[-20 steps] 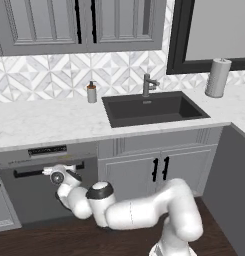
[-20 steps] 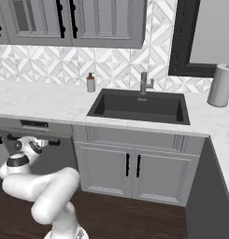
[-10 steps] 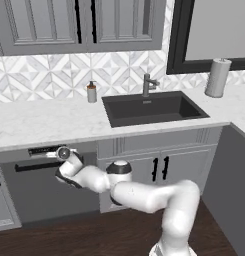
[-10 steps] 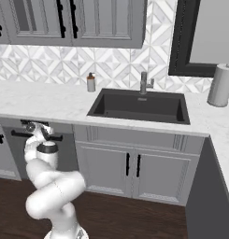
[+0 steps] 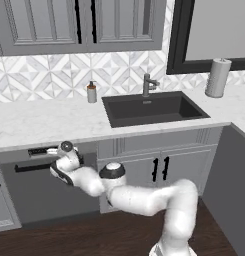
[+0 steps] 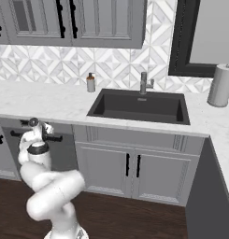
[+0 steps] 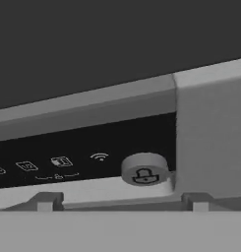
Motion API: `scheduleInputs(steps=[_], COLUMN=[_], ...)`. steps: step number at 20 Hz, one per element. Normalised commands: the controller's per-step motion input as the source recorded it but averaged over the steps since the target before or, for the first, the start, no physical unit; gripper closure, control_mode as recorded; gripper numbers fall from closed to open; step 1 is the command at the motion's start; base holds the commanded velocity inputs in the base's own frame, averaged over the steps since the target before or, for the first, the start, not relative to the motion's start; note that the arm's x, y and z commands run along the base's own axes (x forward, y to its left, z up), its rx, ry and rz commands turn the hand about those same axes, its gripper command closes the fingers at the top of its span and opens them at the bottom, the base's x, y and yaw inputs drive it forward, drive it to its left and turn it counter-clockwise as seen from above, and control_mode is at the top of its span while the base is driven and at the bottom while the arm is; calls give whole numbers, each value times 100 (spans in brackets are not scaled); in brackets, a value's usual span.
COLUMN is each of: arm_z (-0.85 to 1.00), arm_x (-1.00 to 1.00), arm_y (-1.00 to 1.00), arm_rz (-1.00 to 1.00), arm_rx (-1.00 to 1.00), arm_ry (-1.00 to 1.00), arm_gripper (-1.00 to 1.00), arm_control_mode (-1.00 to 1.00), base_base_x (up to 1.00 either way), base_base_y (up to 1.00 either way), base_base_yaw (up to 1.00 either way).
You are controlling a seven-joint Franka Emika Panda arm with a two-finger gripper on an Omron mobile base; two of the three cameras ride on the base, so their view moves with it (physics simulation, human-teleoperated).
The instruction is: Pick up the cup and bowl from the counter, place them in the dishwasher, and close the dishwasher door.
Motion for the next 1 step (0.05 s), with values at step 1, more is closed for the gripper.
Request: scheduleInputs(steps=[1], arm_z=[-4], arm_x=[0], arm_y=[6], arm_rz=[0], arm_rx=[0], arm_ry=[6], arm_gripper=[-100], arm_control_mode=[-100], base_base_x=[0], base_base_y=[0], base_base_yaw=[0])
